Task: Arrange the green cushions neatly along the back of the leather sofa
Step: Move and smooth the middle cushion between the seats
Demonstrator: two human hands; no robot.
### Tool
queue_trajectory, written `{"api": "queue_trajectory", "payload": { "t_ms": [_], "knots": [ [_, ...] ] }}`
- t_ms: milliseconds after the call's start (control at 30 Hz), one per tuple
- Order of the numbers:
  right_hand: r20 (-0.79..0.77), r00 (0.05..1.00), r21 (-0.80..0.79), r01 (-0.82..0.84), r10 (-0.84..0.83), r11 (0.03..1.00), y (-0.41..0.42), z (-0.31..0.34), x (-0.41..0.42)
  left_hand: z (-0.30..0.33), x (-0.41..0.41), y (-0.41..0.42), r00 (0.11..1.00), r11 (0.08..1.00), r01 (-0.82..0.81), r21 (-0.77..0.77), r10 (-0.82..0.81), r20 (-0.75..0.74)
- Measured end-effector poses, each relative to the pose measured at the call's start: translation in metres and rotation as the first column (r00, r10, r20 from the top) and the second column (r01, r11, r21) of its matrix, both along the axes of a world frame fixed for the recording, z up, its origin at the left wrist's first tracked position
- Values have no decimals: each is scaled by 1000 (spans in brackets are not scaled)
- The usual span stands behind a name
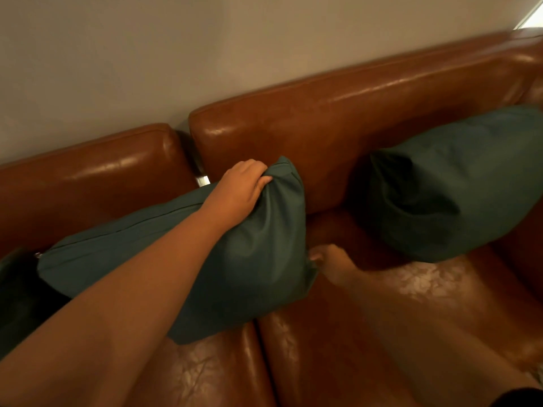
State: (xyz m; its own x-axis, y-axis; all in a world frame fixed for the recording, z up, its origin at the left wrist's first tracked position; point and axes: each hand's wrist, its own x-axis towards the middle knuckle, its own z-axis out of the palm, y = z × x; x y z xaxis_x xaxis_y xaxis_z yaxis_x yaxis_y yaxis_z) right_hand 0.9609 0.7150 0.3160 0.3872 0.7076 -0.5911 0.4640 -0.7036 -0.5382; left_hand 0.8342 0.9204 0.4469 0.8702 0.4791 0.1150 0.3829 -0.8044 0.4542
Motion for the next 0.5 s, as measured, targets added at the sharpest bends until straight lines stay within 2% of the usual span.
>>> {"api": "queue_trajectory", "payload": {
  "t_ms": [67, 133, 200, 233, 300, 367, 433, 500],
  "knots": [
    [7, 1000, -42, -9, 10, 999, 1, -18, -16, -4, -1, 3, 1000, 999, 11, 30, -12, 23],
    [34, 998, 9, 59, -59, 998, 4, -33, -28, -6, -2, 7, 998, 998, 31, 51, -34, 52],
    [166, 986, 26, 28, -32, 999, 5, -54, -32, -8, -3, 10, 992, 997, 44, 66, -52, 111],
    [231, 972, 2, -55, 53, 998, 4, -68, -30, -8, -4, 10, 989, 996, 45, 74, -55, 140],
    [172, 980, -78, -90, 102, 993, 3, -87, -21, -11, -4, 12, 982, 996, 37, 82, -52, 180],
    [262, 957, -126, -98, 128, 987, 6, -96, -16, -14, -2, 13, 978, 996, 30, 81, -46, 204],
    [295, 946, -104, -107, 133, 989, 6, -94, -15, -16, -1, 15, 975, 997, 21, 71, -36, 221],
    [270, 960, 3, -79, 76, 997, 0, -97, -12, -16, 1, 17, 973, 998, 7, 64, -22, 231]
  ]
}}
